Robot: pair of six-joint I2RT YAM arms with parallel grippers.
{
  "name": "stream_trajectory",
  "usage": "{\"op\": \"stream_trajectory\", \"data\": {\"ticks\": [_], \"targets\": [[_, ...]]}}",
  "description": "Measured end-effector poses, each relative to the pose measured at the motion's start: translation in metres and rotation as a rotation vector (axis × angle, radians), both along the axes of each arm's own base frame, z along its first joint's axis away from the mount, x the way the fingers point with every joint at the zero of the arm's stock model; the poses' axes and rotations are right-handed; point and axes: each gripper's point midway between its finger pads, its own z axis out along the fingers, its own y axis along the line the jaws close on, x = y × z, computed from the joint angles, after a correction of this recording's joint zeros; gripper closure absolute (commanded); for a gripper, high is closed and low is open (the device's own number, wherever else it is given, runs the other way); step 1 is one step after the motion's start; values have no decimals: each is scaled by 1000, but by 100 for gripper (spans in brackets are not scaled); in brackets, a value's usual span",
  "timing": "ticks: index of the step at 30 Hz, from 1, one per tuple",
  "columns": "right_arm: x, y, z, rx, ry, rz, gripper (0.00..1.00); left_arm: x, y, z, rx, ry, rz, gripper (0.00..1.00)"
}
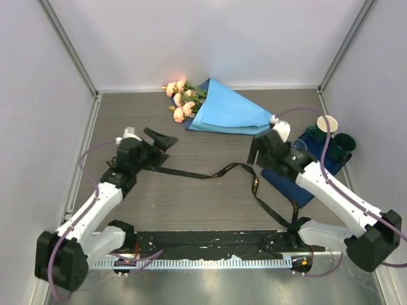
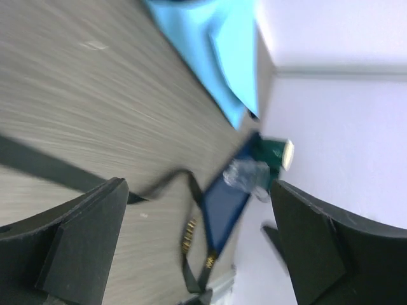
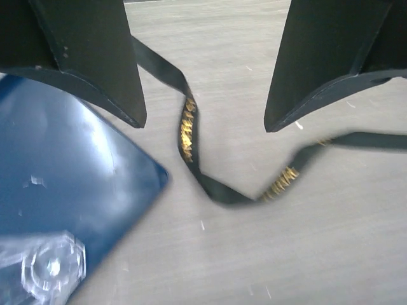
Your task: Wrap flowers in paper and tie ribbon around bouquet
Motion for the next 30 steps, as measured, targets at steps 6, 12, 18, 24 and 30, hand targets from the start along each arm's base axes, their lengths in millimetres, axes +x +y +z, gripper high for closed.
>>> {"op": "stream_trajectory", "data": {"ticks": [6,12,18,24,30], "targets": [[129,-15,90,170,-176,-119,20,23,-124,4,-120,-130,-110,0],[242,-36,114,278,-228,-102,24,78,-198,-31,-190,-161,9,0],[295,-52,65,252,-125,-77,24,141,-236,-53,-236,-184,168,0],[286,-53,44,206,-60,-40,24,170,-236,-91,-261,-137,320,0],[280,-61,47,211,-77,-40,25,177,-235,-106,-264,-103,398,0]]}}
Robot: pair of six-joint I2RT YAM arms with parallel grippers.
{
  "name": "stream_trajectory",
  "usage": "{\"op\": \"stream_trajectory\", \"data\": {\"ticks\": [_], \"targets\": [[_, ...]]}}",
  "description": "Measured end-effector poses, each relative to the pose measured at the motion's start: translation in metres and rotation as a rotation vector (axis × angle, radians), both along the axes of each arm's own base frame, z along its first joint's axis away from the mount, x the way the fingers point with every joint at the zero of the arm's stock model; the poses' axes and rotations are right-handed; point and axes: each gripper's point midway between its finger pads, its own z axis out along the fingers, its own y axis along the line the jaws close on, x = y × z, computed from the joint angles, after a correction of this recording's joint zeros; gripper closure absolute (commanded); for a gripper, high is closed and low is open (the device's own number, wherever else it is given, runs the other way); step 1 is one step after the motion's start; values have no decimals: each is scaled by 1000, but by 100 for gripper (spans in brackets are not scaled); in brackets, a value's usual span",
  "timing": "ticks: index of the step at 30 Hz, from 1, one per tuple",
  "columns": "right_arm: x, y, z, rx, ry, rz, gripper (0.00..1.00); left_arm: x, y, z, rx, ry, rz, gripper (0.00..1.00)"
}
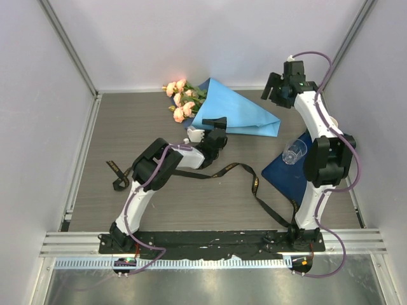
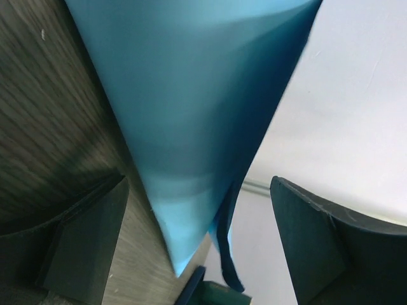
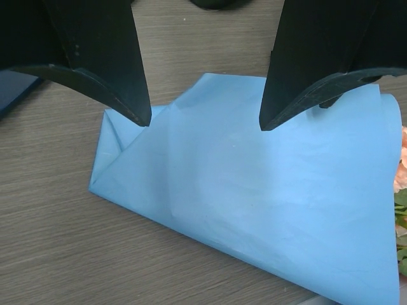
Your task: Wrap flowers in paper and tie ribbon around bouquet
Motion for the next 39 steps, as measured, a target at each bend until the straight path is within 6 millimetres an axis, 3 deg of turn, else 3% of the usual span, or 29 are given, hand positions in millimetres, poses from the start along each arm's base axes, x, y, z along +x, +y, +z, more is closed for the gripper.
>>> {"op": "stream_trajectory", "data": {"ticks": [6,12,15,16,18,19,21,22,26,30,35,39], "targets": [[-11,-11,2,-2,-14,-18,24,21,-5,-1,-55,-3,83,0],[-21,-16,32,12,-87,-26,24,51,-16,0,-111,-48,148,2],[-23,-17,50,23,-143,-28,25,63,-20,2,-123,-71,169,15],[-25,-17,55,27,-157,-27,24,67,-20,1,-123,-78,174,31],[-28,-16,63,34,-181,-24,25,71,-21,-1,-129,-93,180,45],[-30,-15,65,36,-189,-24,25,73,-21,-5,-125,-95,178,60],[-31,-15,67,45,-199,-24,25,75,-19,-16,-112,-113,179,72],[-32,-14,67,54,-202,-25,25,76,-18,-22,-103,-115,174,84],[-36,-9,60,91,-202,-28,26,82,-17,-17,-121,-183,162,100],[-43,-5,49,139,-188,-48,28,81,-10,-10,-157,-250,117,100],[-61,7,37,217,-196,-70,31,67,9,-3,-192,-306,32,100],[-77,37,37,240,-196,-12,32,56,32,-6,-175,-288,-47,100]]}}
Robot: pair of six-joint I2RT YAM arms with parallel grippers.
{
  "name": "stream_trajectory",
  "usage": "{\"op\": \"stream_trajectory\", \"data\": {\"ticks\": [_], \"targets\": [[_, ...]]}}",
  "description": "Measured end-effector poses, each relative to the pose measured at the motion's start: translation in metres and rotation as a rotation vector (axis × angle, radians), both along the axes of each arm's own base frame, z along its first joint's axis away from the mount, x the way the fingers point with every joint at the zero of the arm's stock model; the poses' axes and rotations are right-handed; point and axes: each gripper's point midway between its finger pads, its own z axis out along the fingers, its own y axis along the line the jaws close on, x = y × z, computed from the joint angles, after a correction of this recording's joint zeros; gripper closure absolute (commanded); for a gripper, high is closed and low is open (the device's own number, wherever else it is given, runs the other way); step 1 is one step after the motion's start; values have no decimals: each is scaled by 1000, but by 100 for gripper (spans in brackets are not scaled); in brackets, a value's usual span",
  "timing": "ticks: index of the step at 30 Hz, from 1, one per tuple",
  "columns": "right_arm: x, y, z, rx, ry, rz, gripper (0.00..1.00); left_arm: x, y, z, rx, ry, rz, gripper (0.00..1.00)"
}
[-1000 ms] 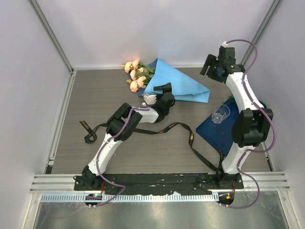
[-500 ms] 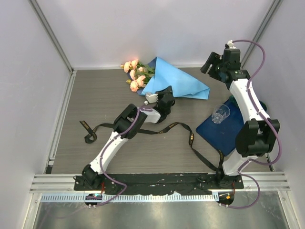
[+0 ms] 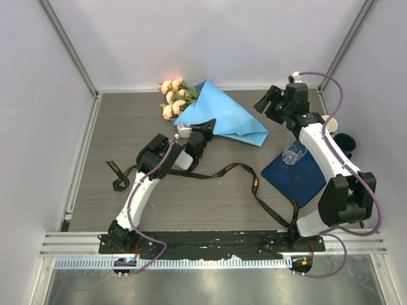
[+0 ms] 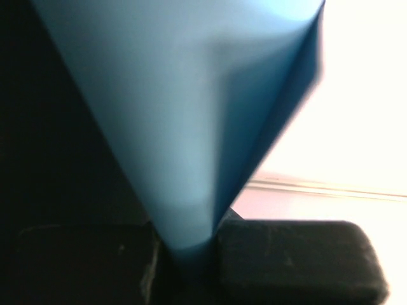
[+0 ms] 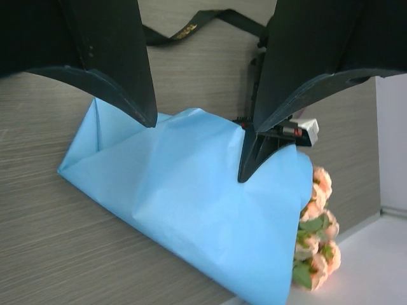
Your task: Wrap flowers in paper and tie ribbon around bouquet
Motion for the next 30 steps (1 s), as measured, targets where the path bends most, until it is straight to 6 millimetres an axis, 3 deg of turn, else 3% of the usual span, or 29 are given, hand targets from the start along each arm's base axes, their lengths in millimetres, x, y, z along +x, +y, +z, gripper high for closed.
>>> {"op": "stream_trajectory", "data": {"ticks": [7,12,17,22,25,30], "targets": [[-34,57,-19,-26,43,156,32,-38,57,-14,69,134,-158,100],[-41,55,-29,-63,71,170,32,-75,94,-2,69,184,-333,100],[-48,56,-39,-90,92,186,33,-93,118,13,10,169,-515,100],[-61,76,-49,-129,105,251,33,-115,142,17,-73,166,-651,100],[-73,85,-65,-152,134,293,33,-126,149,19,-95,168,-734,100],[-96,100,-97,-146,199,392,18,-148,155,21,-52,148,-863,100]]}}
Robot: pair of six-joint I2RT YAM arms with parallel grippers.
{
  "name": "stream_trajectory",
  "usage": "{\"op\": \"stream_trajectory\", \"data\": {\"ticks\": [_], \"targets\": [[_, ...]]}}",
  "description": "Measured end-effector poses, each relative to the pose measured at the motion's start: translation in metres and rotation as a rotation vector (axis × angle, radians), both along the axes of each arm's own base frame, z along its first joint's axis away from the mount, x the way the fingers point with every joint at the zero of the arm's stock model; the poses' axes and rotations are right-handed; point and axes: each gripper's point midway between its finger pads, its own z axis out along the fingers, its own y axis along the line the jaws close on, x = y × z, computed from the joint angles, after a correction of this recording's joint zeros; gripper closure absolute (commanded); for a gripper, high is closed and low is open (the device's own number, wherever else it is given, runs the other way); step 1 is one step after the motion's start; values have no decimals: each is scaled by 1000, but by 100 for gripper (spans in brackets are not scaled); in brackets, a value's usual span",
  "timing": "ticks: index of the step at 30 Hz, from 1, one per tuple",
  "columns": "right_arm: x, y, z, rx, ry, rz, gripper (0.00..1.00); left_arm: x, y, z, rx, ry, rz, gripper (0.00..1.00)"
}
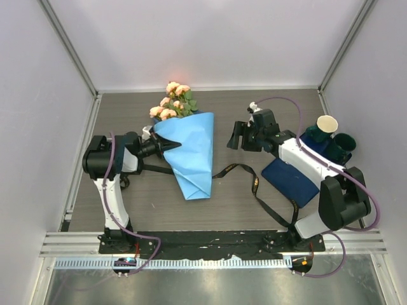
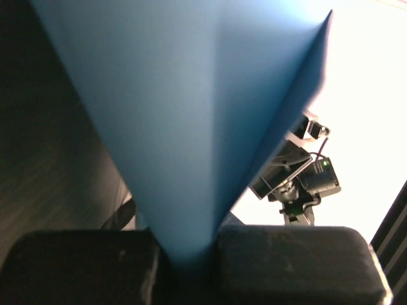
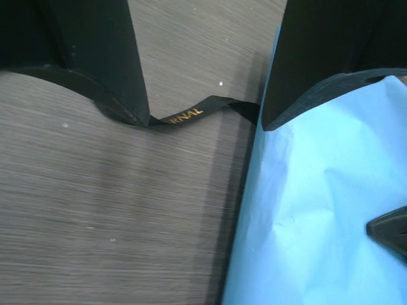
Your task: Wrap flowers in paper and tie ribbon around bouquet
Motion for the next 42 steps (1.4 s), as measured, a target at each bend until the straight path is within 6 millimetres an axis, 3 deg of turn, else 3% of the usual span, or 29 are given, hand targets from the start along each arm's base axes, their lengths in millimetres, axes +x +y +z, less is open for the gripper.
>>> {"op": "stream_trajectory", "data": {"ticks": [5,12,17,21,26,31,37,42], "targets": [[0,29,-16,104,19,121,18,-21,16,-10,138,8,-62,100],[9,61,-50,157,96,209,19,-27,33,-20,378,-32,-141,100],[14,74,-50,153,91,213,19,-46,35,-37,421,35,-188,100],[45,83,-38,146,21,169,19,-54,37,-46,441,73,-202,100],[102,104,-28,162,-49,124,20,-56,39,-51,459,87,-205,100],[142,121,-40,155,-59,108,20,-56,39,-52,461,87,-203,92],[171,137,-65,156,-60,103,20,-55,40,-53,465,99,-194,87],[194,163,-77,175,-90,123,23,-54,40,-53,467,109,-185,85]]}}
